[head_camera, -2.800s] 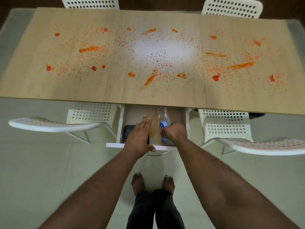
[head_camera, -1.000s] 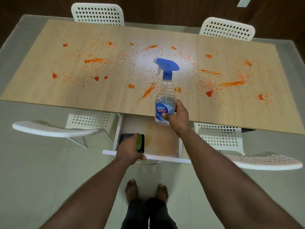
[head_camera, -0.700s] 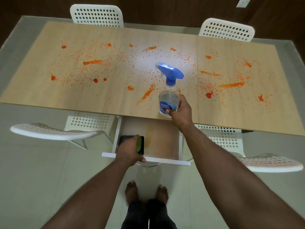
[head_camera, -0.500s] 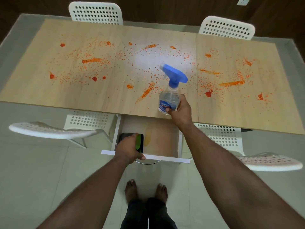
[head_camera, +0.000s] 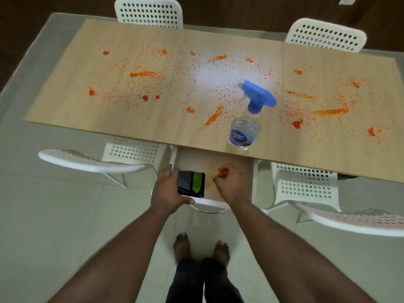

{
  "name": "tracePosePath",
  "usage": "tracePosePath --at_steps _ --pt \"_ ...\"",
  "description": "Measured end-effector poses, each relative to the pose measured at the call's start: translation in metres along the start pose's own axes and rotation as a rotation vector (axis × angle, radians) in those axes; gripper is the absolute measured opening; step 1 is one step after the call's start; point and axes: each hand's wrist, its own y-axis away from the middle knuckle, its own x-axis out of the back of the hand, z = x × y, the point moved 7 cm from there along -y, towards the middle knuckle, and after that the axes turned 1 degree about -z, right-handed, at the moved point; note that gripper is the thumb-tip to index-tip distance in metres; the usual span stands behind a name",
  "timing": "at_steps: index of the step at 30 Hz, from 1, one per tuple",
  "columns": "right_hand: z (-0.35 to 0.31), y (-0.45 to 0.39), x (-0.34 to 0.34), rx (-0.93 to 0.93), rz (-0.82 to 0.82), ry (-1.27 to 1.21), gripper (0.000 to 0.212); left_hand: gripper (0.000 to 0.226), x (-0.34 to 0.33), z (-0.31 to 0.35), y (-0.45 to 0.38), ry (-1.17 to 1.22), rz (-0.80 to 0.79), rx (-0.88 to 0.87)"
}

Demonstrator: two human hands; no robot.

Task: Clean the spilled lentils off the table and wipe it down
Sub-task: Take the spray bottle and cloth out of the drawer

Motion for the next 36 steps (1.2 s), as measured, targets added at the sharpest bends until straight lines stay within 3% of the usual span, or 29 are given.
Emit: tracePosePath --at_steps 4,9,12,15,18,24,29,34,36 --pt "-0.008 -0.009 -0.060 -0.037 -0.186 0.179 0.034 0.122 -0.011 -0.022 -0.003 0.152 -0.040 0.024" --pt "-0.015 -0.020 -0.106 -0.013 -0.255 0.370 0.077 0.112 -0.019 -0.033 -0.006 0.220 -0.024 -0.015" --pt "-0.012 -0.025 -0.118 0.008 -0.291 0.512 0.067 0.111 -0.022 -0.035 -0.007 0.209 -0.027 -0.013" --pt "-0.008 -0.022 -0.115 -0.095 -0.341 0.531 0.044 0.127 -0.026 -0.038 -0.007 0.190 -0.052 0.007" --pt "-0.013 -0.017 -0.108 -0.118 -0.340 0.384 0.033 0.135 -0.027 -0.040 -0.004 0.211 -0.066 0.034" --pt "-0.027 0.002 -0.074 -0.169 -0.245 -0.129 0.021 0.126 -0.011 -0.033 -0.004 0.245 -0.108 -0.016" --pt "-0.050 0.000 -0.049 -0.222 -0.227 -0.609 0.032 0.154 -0.006 -0.033 -0.010 0.271 -0.168 -0.040" --pt "-0.088 -0.030 -0.043 -0.199 -0.181 -0.730 0.028 0.127 -0.005 -0.037 -0.014 0.336 -0.140 -0.082" --pt "-0.102 -0.044 -0.046 -0.186 -0.168 -0.734 0.029 0.126 -0.005 -0.038 -0.014 0.333 -0.132 -0.088"
